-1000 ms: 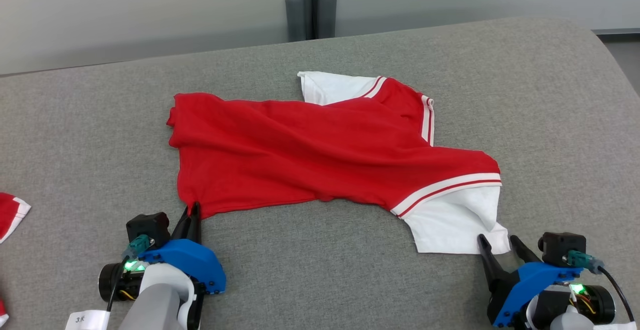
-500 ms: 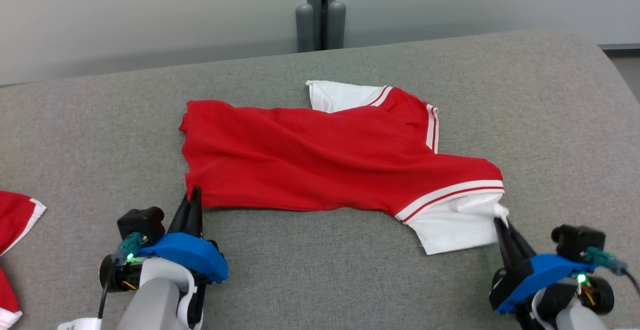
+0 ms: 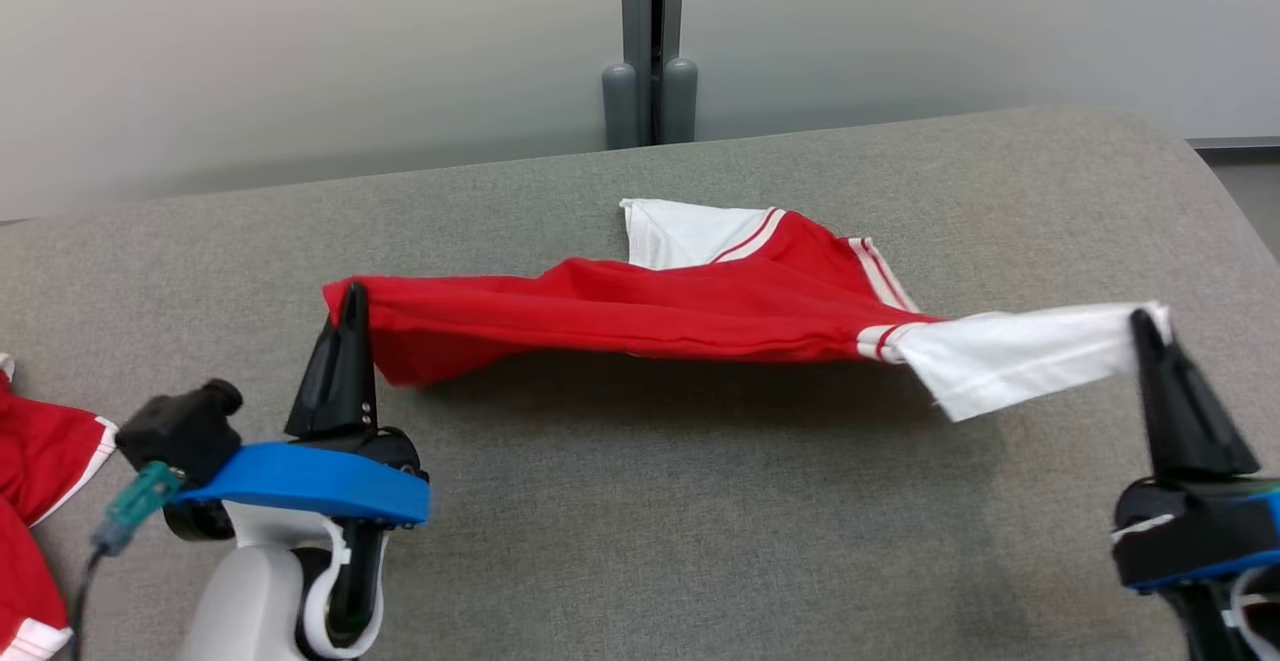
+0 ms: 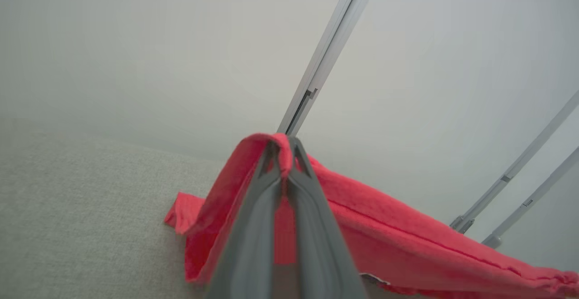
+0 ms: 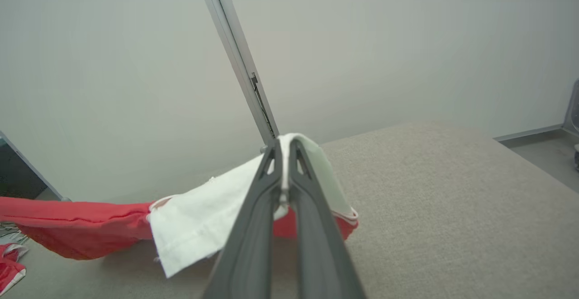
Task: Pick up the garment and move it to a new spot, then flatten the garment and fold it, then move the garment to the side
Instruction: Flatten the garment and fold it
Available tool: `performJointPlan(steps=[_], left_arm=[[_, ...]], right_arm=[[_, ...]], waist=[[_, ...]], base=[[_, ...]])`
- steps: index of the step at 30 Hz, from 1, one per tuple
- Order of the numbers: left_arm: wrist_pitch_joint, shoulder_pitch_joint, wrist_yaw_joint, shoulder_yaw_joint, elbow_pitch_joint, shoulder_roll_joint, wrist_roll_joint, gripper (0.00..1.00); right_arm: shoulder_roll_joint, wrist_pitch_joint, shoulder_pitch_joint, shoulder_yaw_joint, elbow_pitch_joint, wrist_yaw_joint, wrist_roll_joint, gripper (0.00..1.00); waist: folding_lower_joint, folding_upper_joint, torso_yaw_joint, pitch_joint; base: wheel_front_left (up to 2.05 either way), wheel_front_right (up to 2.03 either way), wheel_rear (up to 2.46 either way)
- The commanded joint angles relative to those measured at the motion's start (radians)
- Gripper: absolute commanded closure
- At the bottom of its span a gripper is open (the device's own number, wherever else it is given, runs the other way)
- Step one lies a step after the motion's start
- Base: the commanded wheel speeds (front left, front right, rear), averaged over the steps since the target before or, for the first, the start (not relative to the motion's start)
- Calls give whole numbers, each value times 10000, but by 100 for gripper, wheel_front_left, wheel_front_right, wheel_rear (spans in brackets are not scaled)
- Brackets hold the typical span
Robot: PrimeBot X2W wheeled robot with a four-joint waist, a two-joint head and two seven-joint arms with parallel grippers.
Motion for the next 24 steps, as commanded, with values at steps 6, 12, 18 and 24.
performJointPlan(steps=[6,12,18,24], left_arm=[[1632,488,-73,-116,-3035,765,-866,100],[3179,480,147,121,-5501,1463,-1531,100],[4023,-39,372,197,-5929,1798,-1758,100],[4350,-2041,345,-45,-4263,2333,-968,100]], right_arm=[[-18,590,62,-549,-2203,3,-231,100],[-17,1323,-448,-837,-4164,4,-708,100],[-88,2123,-1596,-555,-4170,3,-1102,100],[-884,2732,-4463,451,-993,3,-858,100]], waist=[[0,0,130,132],[0,0,220,569],[0,0,220,1444],[0,0,107,2856]], base=[[0,0,0],[0,0,0],[0,0,0],[0,0,0]])
